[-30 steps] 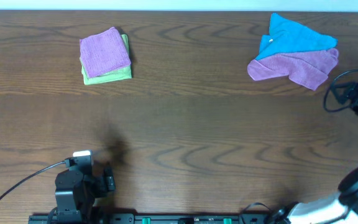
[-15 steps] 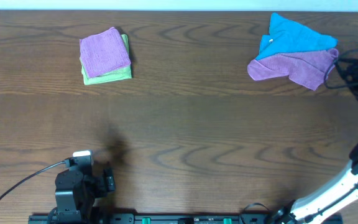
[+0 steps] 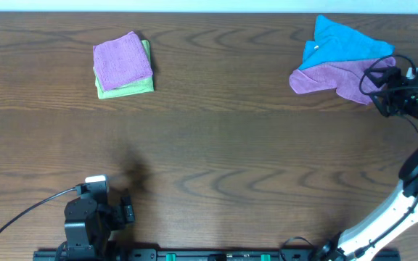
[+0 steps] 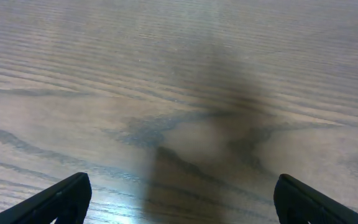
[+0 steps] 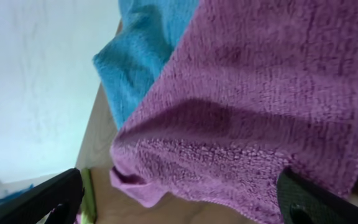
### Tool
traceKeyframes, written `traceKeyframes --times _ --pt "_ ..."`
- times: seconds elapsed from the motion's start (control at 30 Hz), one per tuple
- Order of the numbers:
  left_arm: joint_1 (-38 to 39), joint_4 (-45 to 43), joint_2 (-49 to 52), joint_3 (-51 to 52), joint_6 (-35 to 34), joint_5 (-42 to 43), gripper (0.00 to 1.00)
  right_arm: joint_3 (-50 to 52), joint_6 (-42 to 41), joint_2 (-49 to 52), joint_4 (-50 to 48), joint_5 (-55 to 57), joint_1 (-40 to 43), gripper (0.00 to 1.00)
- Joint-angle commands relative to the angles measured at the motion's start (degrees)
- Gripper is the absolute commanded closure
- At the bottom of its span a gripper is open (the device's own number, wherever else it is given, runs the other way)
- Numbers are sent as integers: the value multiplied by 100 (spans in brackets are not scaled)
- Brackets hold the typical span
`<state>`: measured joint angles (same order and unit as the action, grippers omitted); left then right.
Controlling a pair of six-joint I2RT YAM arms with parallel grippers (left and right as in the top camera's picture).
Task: Fold the cloth
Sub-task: 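Reach the right gripper to the pink cloth's near edge and grasp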
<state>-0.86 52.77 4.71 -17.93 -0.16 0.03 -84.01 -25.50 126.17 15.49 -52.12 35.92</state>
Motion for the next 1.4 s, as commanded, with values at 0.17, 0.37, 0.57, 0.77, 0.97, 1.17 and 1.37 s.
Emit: traceKeyframes --times 0.17,0.37,0.57,0.77,0.97,1.17,1.37 --pt "15 308 -33 55 42 -44 5 -70 -203 -138 2 678 55 1" --pt "15 308 -33 55 42 -44 5 -70 -212 -444 109 857 55 1" --pt "15 308 -33 55 42 -44 5 -70 98 -772 144 671 52 1" --pt "15 308 -33 55 42 -46 5 -70 214 -955 1134 1637 55 1" --pt "15 308 -33 55 42 -44 5 -70 238 -960 1665 2452 52 1" --pt "15 308 -33 55 42 -44 5 -68 553 -890 1663 2820 52 1" --pt "15 308 -33 55 42 -44 5 -68 1016 -511 1117 2337 -46 1"
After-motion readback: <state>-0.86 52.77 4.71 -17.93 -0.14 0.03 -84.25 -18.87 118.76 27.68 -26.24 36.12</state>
